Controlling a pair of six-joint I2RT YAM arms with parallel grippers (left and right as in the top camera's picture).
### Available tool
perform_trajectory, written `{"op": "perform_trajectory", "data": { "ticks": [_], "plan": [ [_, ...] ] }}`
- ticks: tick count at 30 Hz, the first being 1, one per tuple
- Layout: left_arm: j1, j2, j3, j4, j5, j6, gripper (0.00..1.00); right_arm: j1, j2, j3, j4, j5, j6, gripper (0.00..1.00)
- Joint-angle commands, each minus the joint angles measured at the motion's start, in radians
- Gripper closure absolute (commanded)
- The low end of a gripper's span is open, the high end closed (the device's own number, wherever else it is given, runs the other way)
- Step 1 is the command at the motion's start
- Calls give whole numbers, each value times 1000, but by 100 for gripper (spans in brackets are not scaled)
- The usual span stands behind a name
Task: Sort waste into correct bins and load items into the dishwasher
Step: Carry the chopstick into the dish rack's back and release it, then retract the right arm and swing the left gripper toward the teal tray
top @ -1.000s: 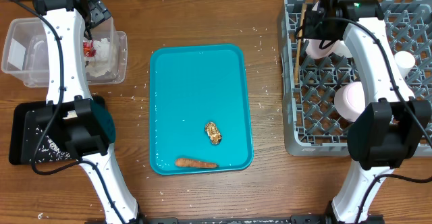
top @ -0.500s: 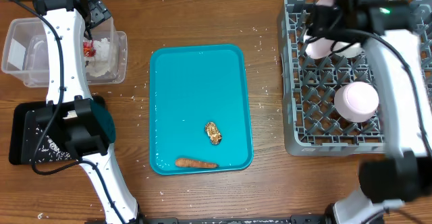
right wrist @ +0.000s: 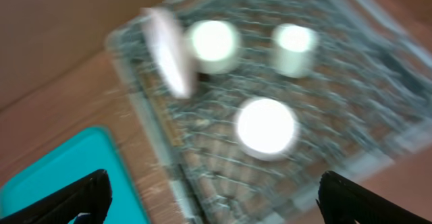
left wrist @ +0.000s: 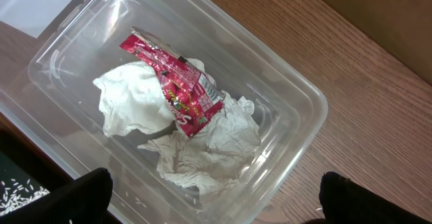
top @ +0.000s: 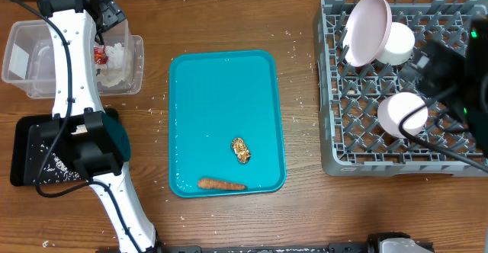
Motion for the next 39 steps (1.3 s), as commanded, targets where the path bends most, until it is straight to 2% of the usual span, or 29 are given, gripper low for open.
{"op": "perform_trajectory", "data": {
  "ticks": [1,7,12,15,19,24,33,39],
  "plan": [
    [1,-17,13,3,-13,-10,0,-53,1,5,-68,251,238,0],
    [1,-17,13,3,-13,-10,0,-241,2,-58,-33,283,311,0],
    [1,-17,13,3,-13,-10,0,-511,32,-134,117,133,306,0],
    [1,-17,13,3,-13,-10,0,-648,82,-154,154,21,307,0],
    [1,-17,13,3,-13,-10,0,-763,176,-163,146,-59,307,0],
    [1,-17,13,3,-13,-10,0,-811,288,-163,150,-59,307,0],
    [1,-17,13,3,-13,-10,0,-811,431,-163,150,-59,307,0],
    [1,-17,13,208,13,-89,0,-811,438,-163,150,-59,307,0]
  ]
}}
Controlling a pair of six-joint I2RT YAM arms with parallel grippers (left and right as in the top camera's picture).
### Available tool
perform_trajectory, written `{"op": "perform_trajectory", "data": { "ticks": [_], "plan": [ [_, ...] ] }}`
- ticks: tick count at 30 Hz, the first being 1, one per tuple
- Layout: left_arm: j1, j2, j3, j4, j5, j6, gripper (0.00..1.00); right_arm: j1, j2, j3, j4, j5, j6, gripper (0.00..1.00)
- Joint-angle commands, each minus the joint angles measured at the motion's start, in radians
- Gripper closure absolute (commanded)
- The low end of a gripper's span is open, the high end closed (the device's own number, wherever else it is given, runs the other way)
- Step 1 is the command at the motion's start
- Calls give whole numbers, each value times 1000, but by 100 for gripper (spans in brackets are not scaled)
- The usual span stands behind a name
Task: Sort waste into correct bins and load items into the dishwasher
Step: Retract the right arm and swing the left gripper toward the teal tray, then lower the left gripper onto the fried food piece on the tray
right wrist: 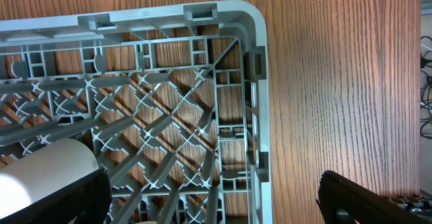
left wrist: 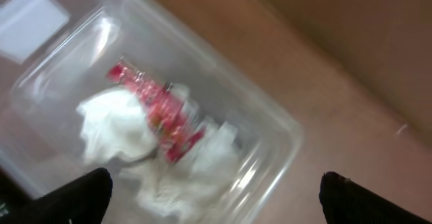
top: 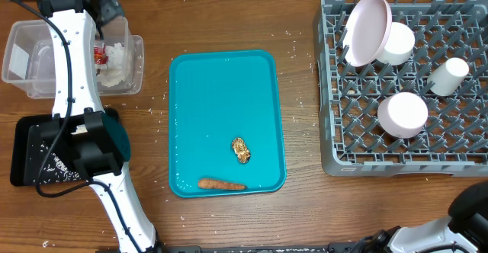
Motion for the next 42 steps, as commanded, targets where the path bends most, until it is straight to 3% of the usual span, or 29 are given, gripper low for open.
{"op": "perform_trajectory", "data": {
  "ticks": [1,6,13,17,19,22,24,31,34,42],
  "plan": [
    [1,-17,14,79,10,-60,0,-4,-2,-3,2,-2,4,0],
    [1,-17,14,66,65,-93,0,-4,-2,-3,2,-2,4,0],
    [-4,-16,14,-155,866,-131,0,-4,-2,-3,2,-2,4,0],
    [-20,-16,14,-277,1051,14,0,-4,-2,-3,2,-2,4,0],
    [-49,-19,14,-339,1111,202,0,-4,-2,-3,2,-2,4,0],
    [-127,-20,14,-483,1038,380,0,-4,-2,-3,2,-2,4,0],
    [-195,-19,14,-558,887,403,0,-4,-2,-3,2,-2,4,0],
    [-518,-16,13,-608,337,229,0,-4,-2,-3,2,-2,4,0],
    [-640,-15,13,-570,139,228,0,-4,-2,-3,2,-2,4,0],
    [-763,-15,13,-655,114,192,0,-4,-2,-3,2,-2,4,0]
  ]
}}
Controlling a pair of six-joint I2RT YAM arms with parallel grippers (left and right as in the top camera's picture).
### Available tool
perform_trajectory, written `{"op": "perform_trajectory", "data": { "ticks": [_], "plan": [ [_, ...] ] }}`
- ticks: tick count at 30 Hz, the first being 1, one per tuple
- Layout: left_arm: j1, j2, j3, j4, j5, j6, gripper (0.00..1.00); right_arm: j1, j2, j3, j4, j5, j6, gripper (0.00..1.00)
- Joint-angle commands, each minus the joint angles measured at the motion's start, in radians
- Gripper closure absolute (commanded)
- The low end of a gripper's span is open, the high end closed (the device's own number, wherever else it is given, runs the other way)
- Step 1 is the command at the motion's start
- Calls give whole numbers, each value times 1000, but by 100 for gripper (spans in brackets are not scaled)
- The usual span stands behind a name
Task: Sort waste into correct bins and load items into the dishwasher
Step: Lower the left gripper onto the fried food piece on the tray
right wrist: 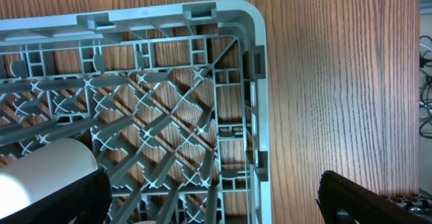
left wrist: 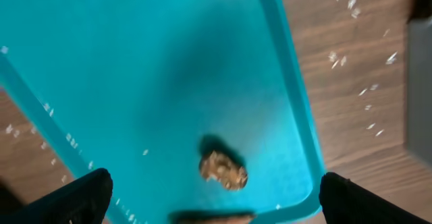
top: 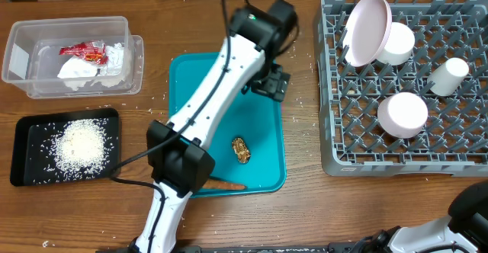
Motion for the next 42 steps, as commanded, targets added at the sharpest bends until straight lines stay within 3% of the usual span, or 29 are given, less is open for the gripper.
{"op": "perform_trajectory", "data": {
  "ticks": [1,6,13,18,24,28,37,42],
  "plan": [
    [12,-16,0,-41,-51,-36,0,-4,-2,-3,5,-2,4,0],
    [68,-48,-103,-41,98,-31,0,-4,-2,-3,5,-2,4,0],
    [106,-162,-359,-36,97,-37,0,-4,-2,-3,5,-2,4,0],
    [89,-214,-512,56,136,-63,0,-4,-2,-3,5,-2,4,0],
    [54,-214,-705,245,329,-82,0,-4,-2,-3,5,-2,4,0],
    [53,-214,-811,362,302,-211,0,-4,-2,-3,5,-2,4,0],
    [59,-214,-911,419,224,-522,0,-4,-2,-3,5,-2,4,0],
    [46,-214,-923,480,96,-700,0,-4,-2,-3,5,-2,4,0]
  ]
}}
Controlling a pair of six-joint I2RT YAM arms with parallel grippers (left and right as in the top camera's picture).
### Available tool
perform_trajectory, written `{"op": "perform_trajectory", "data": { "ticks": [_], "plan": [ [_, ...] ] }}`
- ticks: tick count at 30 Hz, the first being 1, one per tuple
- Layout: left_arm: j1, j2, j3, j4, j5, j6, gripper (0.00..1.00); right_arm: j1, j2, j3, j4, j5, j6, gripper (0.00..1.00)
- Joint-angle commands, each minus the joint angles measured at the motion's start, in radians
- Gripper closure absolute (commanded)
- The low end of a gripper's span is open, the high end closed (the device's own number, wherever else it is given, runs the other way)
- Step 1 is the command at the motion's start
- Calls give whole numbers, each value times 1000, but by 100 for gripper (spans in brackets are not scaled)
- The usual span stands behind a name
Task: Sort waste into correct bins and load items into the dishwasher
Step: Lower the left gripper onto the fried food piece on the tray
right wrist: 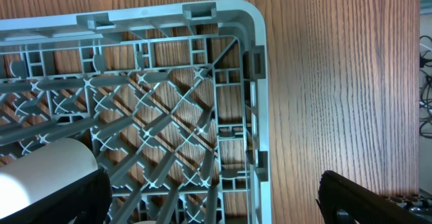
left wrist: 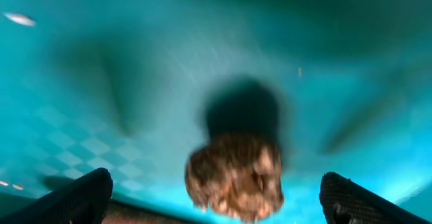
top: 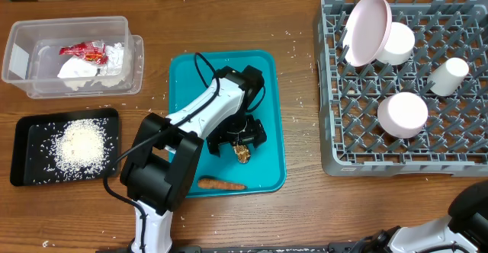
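A brown food lump (left wrist: 235, 175) lies on the teal tray (top: 198, 78), near its front right. My left gripper (left wrist: 216, 202) is open and low over it, the lump showing between the two dark fingertips (left wrist: 84, 196). From overhead the left gripper (top: 236, 135) partly covers the lump (top: 243, 154). A carrot (top: 221, 184) rests at the tray's front edge. My right gripper (right wrist: 216, 204) is open over the grey dish rack's (right wrist: 260, 82) corner, holding nothing.
A clear bin (top: 23, 32) with a red wrapper and tissues sits at the back left. Below it is a black tray (top: 23, 135) of rice. The dish rack (top: 328, 93) on the right holds a pink plate (top: 367, 26) and white cups (top: 404, 114).
My left gripper was high over the tray's back right part. Now it is low over the brown lump, which fills the wrist view. The right arm has not moved.
First my left gripper hung open over the clear bin with the wrapper lying inside, and my right arm was above the rack. Then the right arm was back at the rack's near corner. Later the left arm was over the tray, and now it is down at the lump.
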Motion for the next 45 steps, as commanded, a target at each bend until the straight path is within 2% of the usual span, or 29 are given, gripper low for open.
{"op": "perform_trajectory", "data": {
  "ticks": [1,5,10,18,21,24,29,33,38,41,45],
  "plan": [
    [-8,-14,-10,11,-109,-179,0,-4,-2,-3,5,-1,4,0],
    [-14,-14,-36,25,-90,-229,6,-4,-2,-3,5,-1,4,0],
    [-26,-14,-78,69,-2,-230,8,-4,-2,-3,5,-1,4,0],
    [-50,-14,-126,158,31,-230,21,-4,-2,-3,5,-1,4,0],
    [-53,-14,-126,164,27,-230,27,-4,-2,-3,5,-1,4,0],
    [-53,-14,-126,164,18,-230,29,-4,-2,-3,5,-1,4,0],
    [-52,-14,-126,164,-56,-257,46,-4,-2,-3,5,-1,4,0],
    [-51,-14,-126,169,-84,-261,48,-4,-2,-3,5,-1,4,0],
    [-51,-14,-126,183,-129,-264,58,-4,-2,-3,5,-1,4,0],
    [-51,-14,-126,183,-129,-263,59,-4,-2,-3,5,-1,4,0],
    [-51,-14,-126,183,-129,-263,69,-4,-2,-3,5,-1,4,0]
  ]
}}
